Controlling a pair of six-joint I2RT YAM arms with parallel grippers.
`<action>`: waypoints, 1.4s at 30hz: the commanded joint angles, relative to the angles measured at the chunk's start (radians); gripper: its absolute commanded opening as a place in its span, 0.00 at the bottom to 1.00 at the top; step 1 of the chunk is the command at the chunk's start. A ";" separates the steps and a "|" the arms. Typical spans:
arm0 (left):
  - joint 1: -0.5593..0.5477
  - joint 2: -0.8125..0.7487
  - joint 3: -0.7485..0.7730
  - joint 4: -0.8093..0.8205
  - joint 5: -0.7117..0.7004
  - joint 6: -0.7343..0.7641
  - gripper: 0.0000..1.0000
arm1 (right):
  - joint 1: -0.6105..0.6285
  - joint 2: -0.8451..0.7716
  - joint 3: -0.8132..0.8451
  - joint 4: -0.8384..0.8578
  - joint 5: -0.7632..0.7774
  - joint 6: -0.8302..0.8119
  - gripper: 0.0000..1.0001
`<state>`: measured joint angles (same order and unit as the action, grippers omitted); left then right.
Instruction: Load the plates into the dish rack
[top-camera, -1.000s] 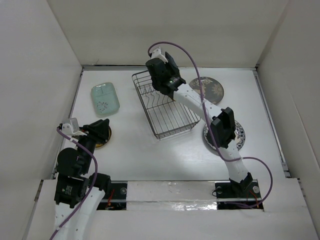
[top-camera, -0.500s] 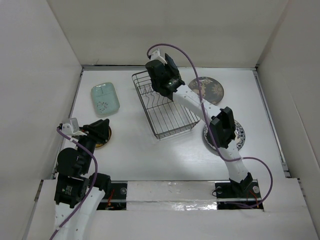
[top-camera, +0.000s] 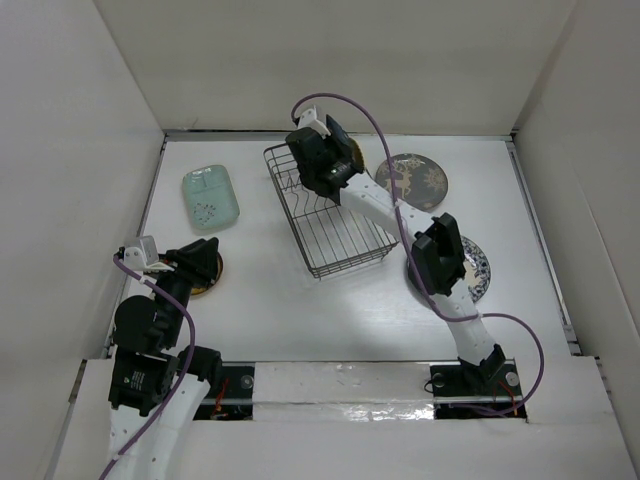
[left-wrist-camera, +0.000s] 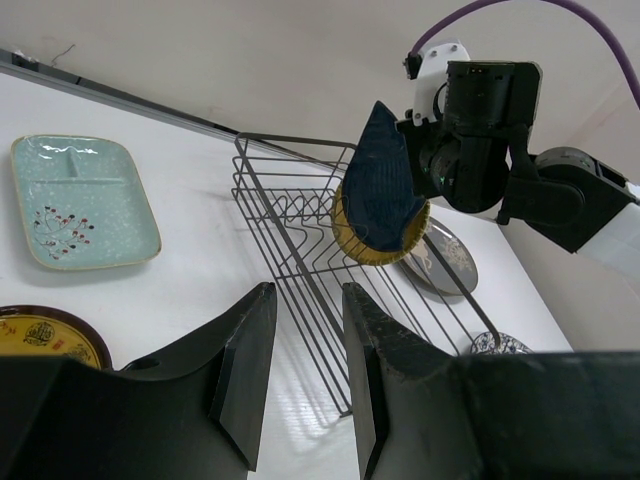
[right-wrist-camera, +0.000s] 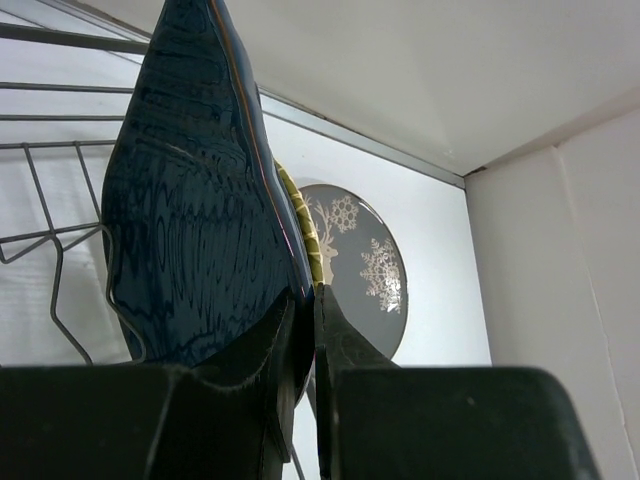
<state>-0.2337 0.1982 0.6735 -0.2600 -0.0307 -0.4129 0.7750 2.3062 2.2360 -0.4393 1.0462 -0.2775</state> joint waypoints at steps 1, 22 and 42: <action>0.007 0.006 -0.003 0.030 -0.003 -0.001 0.30 | 0.026 0.041 -0.007 -0.001 -0.045 0.067 0.00; 0.025 0.023 -0.002 0.030 -0.006 0.000 0.30 | 0.058 -0.054 0.030 0.017 -0.070 0.050 0.64; 0.036 -0.023 0.012 0.010 -0.133 -0.013 0.00 | 0.282 -0.072 -0.172 0.309 -1.123 0.609 0.28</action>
<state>-0.2008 0.1909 0.6735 -0.2810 -0.1310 -0.4171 1.0687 2.1361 1.9930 -0.1223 0.0460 0.2165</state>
